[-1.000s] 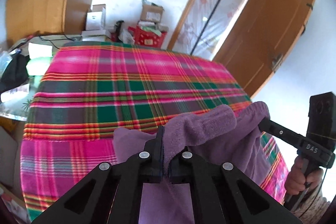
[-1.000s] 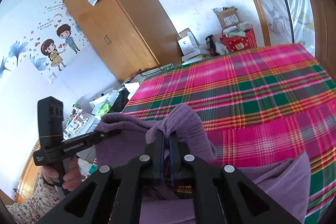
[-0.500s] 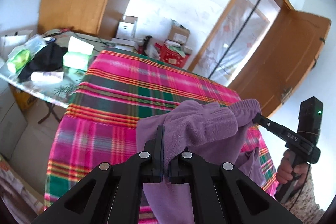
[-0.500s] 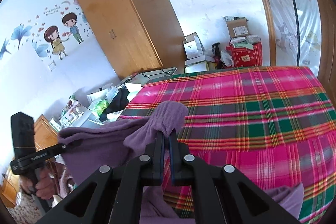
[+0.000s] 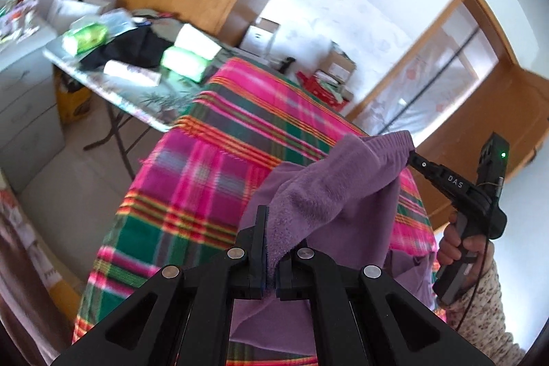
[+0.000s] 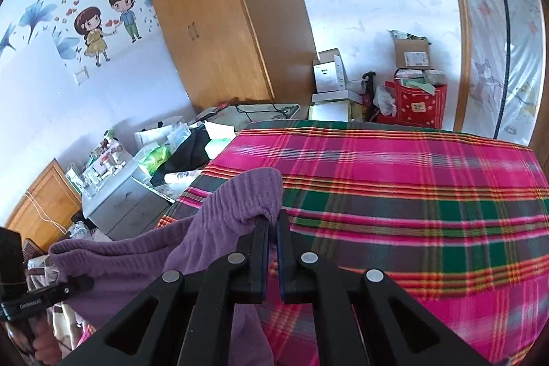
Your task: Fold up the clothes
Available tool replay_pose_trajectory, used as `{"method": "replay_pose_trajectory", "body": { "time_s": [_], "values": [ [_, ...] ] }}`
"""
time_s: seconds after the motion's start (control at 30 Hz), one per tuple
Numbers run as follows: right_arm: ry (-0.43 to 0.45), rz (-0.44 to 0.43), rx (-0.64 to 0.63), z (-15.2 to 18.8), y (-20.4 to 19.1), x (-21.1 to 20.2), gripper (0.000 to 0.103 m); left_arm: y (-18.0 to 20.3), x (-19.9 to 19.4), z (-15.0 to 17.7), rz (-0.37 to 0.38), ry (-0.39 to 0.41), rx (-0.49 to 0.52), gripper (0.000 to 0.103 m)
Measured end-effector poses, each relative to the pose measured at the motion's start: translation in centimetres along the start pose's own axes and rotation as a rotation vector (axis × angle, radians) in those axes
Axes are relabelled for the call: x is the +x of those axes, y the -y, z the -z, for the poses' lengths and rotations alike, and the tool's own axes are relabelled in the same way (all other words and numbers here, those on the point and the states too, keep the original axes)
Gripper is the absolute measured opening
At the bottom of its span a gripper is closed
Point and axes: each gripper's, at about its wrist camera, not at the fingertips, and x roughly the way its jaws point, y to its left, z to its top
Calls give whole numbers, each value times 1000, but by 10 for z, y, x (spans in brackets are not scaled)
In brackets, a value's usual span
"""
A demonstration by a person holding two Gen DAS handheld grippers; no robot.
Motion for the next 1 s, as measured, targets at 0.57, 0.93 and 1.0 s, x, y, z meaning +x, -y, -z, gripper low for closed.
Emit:
{"method": "replay_pose_trajectory", "body": {
  "time_s": [0.57, 0.93, 1.0],
  "values": [
    [-172, -49, -120, 14, -54, 99, 4, -58, 14, 37, -77, -80, -184, 3],
    [-269, -63, -39, 22, -29, 85, 16, -55, 9, 45, -104, -109, -176, 4],
    [-253, -69, -39, 22, -23, 68, 17, -54, 7, 46, -109, -113, -171, 5]
  ]
}}
